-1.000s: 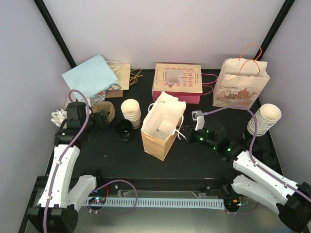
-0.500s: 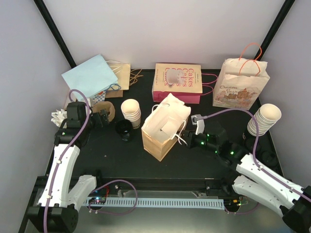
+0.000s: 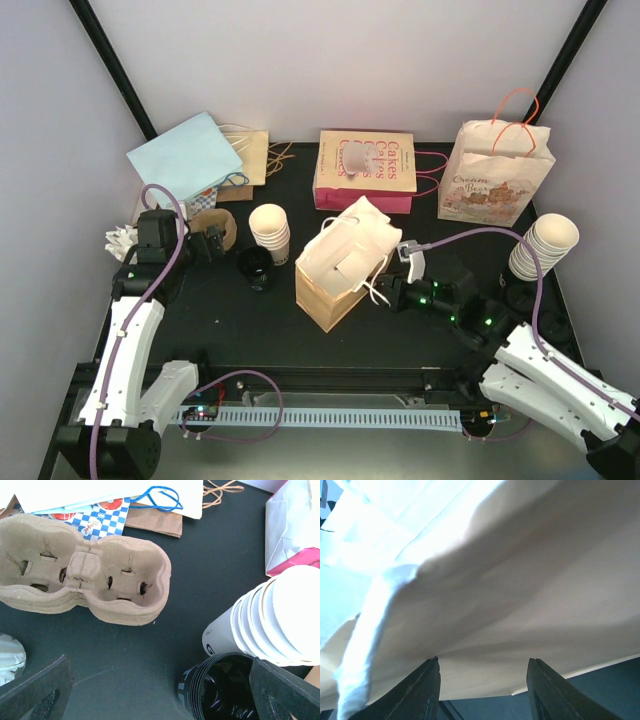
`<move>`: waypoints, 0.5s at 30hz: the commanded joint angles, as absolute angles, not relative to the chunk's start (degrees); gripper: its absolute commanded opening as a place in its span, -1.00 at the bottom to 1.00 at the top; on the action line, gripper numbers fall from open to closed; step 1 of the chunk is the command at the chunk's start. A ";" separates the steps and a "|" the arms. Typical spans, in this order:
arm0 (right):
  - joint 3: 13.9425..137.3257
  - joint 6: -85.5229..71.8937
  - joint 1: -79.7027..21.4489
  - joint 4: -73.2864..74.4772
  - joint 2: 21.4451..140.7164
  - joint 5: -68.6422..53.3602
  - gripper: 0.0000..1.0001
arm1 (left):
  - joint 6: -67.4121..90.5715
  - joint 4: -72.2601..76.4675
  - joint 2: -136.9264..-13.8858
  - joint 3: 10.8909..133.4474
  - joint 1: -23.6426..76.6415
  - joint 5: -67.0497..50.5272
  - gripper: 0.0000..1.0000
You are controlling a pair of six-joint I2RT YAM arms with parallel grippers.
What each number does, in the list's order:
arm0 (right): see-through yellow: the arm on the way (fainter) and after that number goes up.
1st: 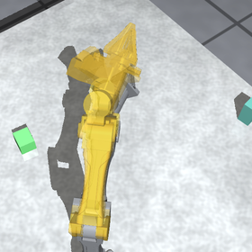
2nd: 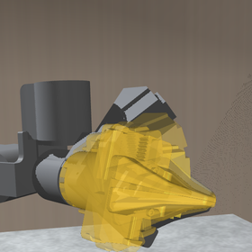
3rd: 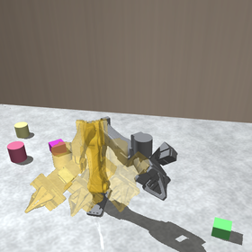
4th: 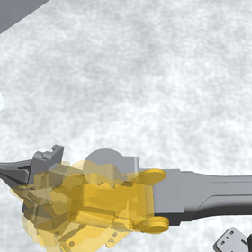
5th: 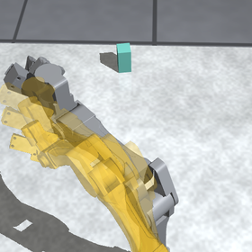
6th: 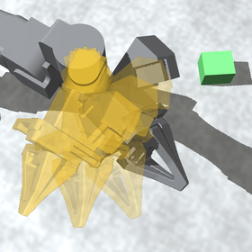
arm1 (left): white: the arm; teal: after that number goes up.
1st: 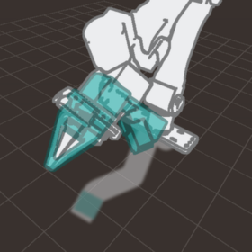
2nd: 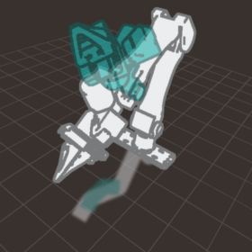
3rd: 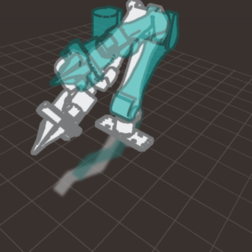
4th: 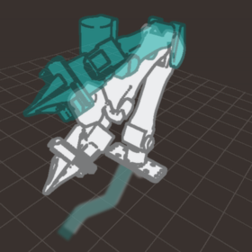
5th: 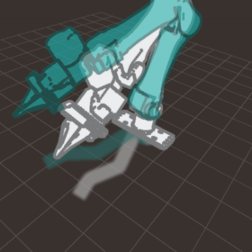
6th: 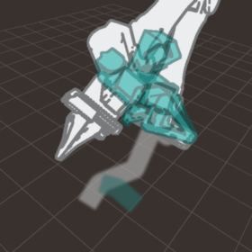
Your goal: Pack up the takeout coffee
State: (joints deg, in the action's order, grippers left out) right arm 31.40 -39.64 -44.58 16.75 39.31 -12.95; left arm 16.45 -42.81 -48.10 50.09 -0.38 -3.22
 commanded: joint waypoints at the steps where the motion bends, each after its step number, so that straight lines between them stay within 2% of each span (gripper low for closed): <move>1: 33.11 -40.72 -45.54 17.97 38.01 -14.26 -0.01 | 15.47 -41.89 -47.87 50.32 -0.81 -3.61 0.98; 12: 33.70 -41.51 -47.64 20.02 38.05 -14.84 -0.01 | 15.08 -42.10 -47.83 50.10 -0.80 -3.27 0.98; 13: 34.24 -40.95 -47.66 21.01 38.11 -14.06 0.06 | 15.04 -42.10 -47.86 50.05 -0.87 -3.08 0.98; 15: 35.60 -39.42 -47.72 23.96 38.38 -11.62 0.38 | 14.75 -42.19 -48.05 49.96 -0.82 -2.87 0.98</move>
State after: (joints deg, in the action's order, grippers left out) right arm 32.32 -40.84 -47.03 20.05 38.59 -13.98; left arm 16.12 -42.81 -48.10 50.09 -0.38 -3.18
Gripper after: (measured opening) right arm 0.581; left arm 0.989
